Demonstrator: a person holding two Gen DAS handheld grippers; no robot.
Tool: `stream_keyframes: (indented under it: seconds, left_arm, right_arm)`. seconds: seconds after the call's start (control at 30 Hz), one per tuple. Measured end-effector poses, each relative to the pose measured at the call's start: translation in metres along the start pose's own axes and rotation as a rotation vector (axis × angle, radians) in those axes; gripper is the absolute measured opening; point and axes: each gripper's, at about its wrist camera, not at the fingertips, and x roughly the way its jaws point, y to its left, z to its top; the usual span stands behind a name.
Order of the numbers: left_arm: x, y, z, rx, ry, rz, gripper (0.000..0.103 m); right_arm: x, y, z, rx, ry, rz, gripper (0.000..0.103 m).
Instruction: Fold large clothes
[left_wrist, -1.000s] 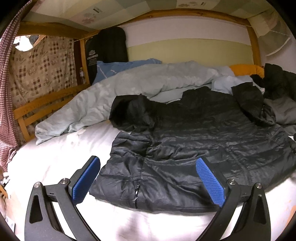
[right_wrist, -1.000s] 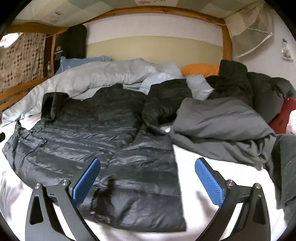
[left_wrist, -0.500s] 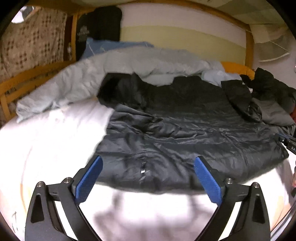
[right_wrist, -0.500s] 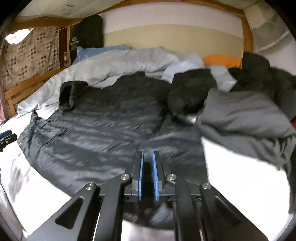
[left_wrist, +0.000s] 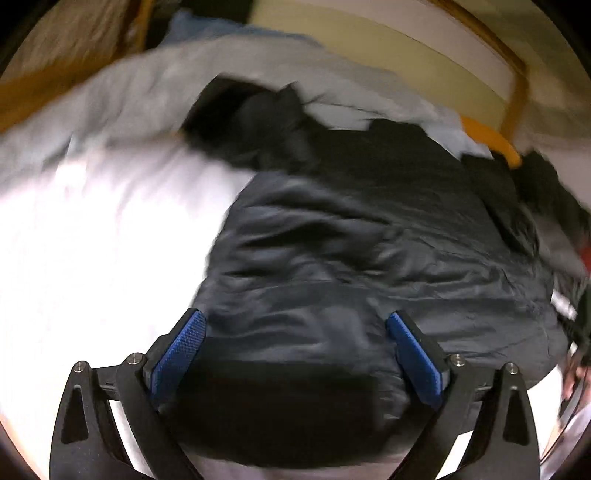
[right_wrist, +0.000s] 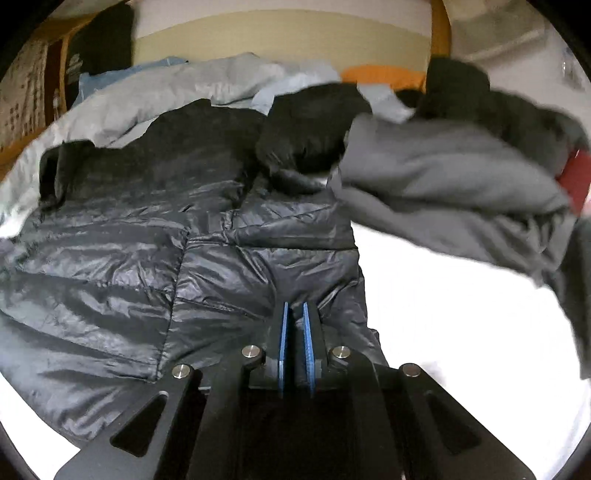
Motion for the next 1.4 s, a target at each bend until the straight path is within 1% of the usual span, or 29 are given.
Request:
stream_keyframes:
  seconds: [0.03,0.07,0.1,0.13,0.17,0.23,0.27,0.3,0.37,0.4,0.43,0.47,0.5,0.53,0.57,0.6,0.63,0.67,0.73,0.8,0.83,0.9,0.97,1.0,1.1,1.27,1.33,1.37,1.4]
  left_arm:
    - [0.000,0.008,-0.001,-0.056,-0.001,0.017,0.094]
    - [-0.005,0.011,-0.002,-0.091,-0.027,0.021,0.093]
    - [-0.009,0.010,-0.003,-0.096,-0.050,0.043,0.093]
    - [-0.010,0.008,-0.003,-0.080,-0.052,0.070,0.092]
    - [-0.007,0.006,-0.003,-0.062,-0.038,0.072,0.091]
    - [-0.008,0.003,-0.005,-0.036,-0.031,0.059,0.083]
    - [-0.015,0.001,-0.006,-0.023,-0.056,0.059,0.080]
    - [-0.025,-0.004,-0.008,-0.001,-0.095,0.068,0.078]
    - [-0.061,-0.025,-0.020,0.133,-0.233,0.124,0.078]
    - [-0.078,-0.038,-0.027,0.215,-0.282,0.116,0.081]
    - [-0.092,-0.049,-0.035,0.288,-0.309,0.091,0.084]
    - [-0.104,-0.059,-0.043,0.339,-0.321,0.058,0.086]
    - [-0.112,-0.067,-0.051,0.370,-0.320,0.013,0.087]
    - [-0.115,-0.074,-0.058,0.397,-0.298,-0.050,0.089]
    - [-0.112,-0.082,-0.063,0.428,-0.244,-0.102,0.089]
    - [-0.107,-0.092,-0.068,0.467,-0.187,-0.128,0.089]
    - [-0.104,-0.102,-0.076,0.514,-0.167,-0.121,0.089]
    - [-0.103,-0.111,-0.083,0.559,-0.176,-0.080,0.089]
    - [-0.098,-0.121,-0.092,0.612,-0.162,-0.010,0.089]
    - [-0.089,-0.118,-0.093,0.601,-0.121,0.000,0.089]
    - [-0.085,-0.115,-0.091,0.588,-0.102,0.016,0.089]
    - [-0.069,-0.109,-0.085,0.569,-0.079,0.081,0.089]
    - [-0.056,-0.102,-0.087,0.560,-0.111,0.254,0.089]
    - [-0.053,-0.098,-0.088,0.546,-0.117,0.304,0.089]
    - [-0.046,-0.089,-0.085,0.501,-0.092,0.295,0.089]
    - [-0.034,-0.097,-0.081,0.556,-0.118,0.359,0.090]
    - [-0.027,-0.099,-0.073,0.551,-0.130,0.378,0.085]
    - [-0.025,-0.097,-0.070,0.537,-0.120,0.362,0.081]
    - [-0.020,-0.093,-0.067,0.528,-0.107,0.353,0.066]
  right_arm:
    - [0.003,-0.003,0.000,0.016,0.012,0.012,0.009]
    - [0.005,-0.004,0.000,0.022,0.023,0.013,0.009]
    - [0.008,-0.003,0.000,0.019,0.030,0.008,0.009]
    - [0.010,-0.001,0.001,0.013,0.034,-0.005,0.009]
    - [0.011,0.001,0.001,0.004,0.034,-0.024,0.009]
    - [0.010,0.012,0.001,-0.047,0.027,-0.085,0.009]
    - [0.008,0.013,0.000,-0.057,0.015,-0.094,0.009]
    - [0.002,0.012,-0.001,-0.056,-0.006,-0.092,0.009]
    - [-0.023,0.011,-0.002,-0.060,-0.071,-0.036,0.010]
    - [-0.035,0.014,-0.003,-0.088,-0.095,-0.004,0.010]
    - [-0.052,0.022,-0.004,-0.158,-0.138,0.029,0.013]
    - [-0.069,0.033,-0.008,-0.239,-0.183,0.036,0.027]
    - [-0.079,0.042,-0.012,-0.297,-0.214,0.036,0.038]
    - [-0.089,0.053,-0.018,-0.358,-0.243,0.035,0.054]
    - [-0.097,0.066,-0.026,-0.423,-0.260,0.051,0.056]
    - [-0.100,0.073,-0.031,-0.448,-0.258,0.066,0.056]
    - [-0.100,0.083,-0.037,-0.478,-0.244,0.089,0.056]
    - [-0.098,0.092,-0.043,-0.506,-0.230,0.095,0.056]
    - [-0.096,0.104,-0.056,-0.557,-0.220,0.067,0.058]
    - [-0.091,0.110,-0.063,-0.576,-0.214,0.033,0.073]
    - [-0.090,0.111,-0.067,-0.573,-0.208,0.025,0.085]
    - [-0.085,0.108,-0.072,-0.563,-0.206,-0.004,0.086]
    - [-0.081,0.104,-0.077,-0.576,-0.239,-0.074,0.086]
    - [-0.079,0.103,-0.079,-0.576,-0.241,-0.099,0.086]
    - [-0.069,0.091,-0.077,-0.525,-0.208,-0.133,0.086]
    - [-0.053,0.080,-0.065,-0.465,-0.151,-0.156,0.086]
    - [-0.051,0.079,-0.064,-0.458,-0.147,-0.164,0.084]
    - [-0.050,0.078,-0.064,-0.450,-0.159,-0.181,0.069]
    - [-0.048,0.079,-0.064,-0.446,-0.162,-0.190,0.060]
